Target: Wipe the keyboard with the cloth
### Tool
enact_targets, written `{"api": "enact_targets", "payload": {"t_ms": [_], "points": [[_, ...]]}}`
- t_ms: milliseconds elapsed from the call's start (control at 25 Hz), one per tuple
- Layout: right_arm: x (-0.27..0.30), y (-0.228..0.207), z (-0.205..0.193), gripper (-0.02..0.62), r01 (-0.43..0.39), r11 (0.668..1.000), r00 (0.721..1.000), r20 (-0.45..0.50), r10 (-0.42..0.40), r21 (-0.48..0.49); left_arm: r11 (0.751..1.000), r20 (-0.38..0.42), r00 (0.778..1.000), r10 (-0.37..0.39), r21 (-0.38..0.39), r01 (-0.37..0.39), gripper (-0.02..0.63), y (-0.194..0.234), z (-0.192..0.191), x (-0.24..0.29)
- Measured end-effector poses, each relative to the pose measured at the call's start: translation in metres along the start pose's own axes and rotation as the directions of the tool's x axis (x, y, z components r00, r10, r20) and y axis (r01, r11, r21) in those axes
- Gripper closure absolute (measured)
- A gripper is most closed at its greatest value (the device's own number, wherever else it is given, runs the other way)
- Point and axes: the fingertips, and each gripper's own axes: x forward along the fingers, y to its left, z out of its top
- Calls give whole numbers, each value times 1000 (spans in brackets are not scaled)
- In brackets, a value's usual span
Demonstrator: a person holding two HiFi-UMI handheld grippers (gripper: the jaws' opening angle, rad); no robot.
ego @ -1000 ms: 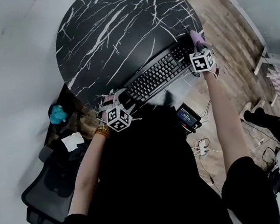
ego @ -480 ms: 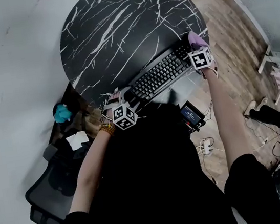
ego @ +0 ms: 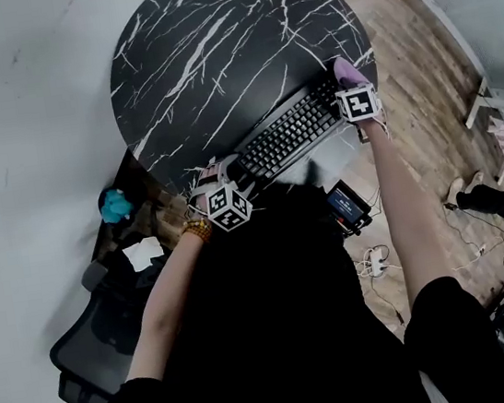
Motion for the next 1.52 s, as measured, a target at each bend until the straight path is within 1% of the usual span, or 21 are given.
{"api": "enact_targets", "payload": {"t_ms": [120,280,480,720,920,1240,1520], "points": [[-2,9,2,529,-45,998,999,26,44,37,1000,-4,1000,-6,-6,6,282,0,0,0],[-3,17,0,531,-46,998,998,36,45,46,1000,-8,1000,-3,-25,3,282,1,1,1],[-4,19,0,529,-59,992,998,45,54,109,1000,-9,1000,-6,-21,6,282,0,1,2],[-7,37,-1,531,-88,992,995,47,83,95,1000,-12,1000,0,-31,0,282,1,0,2],[-10,50,-2,530,-112,983,993,64,103,147,1000,-9,1000,1,-28,-1,282,1,1,2],[-13,73,-4,529,-152,975,987,74,141,160,1000,-1,1000,8,-26,-8,282,1,1,3],[-14,77,-4,529,-144,974,988,74,133,177,1000,2,1000,8,-26,-8,281,1,1,4]]}}
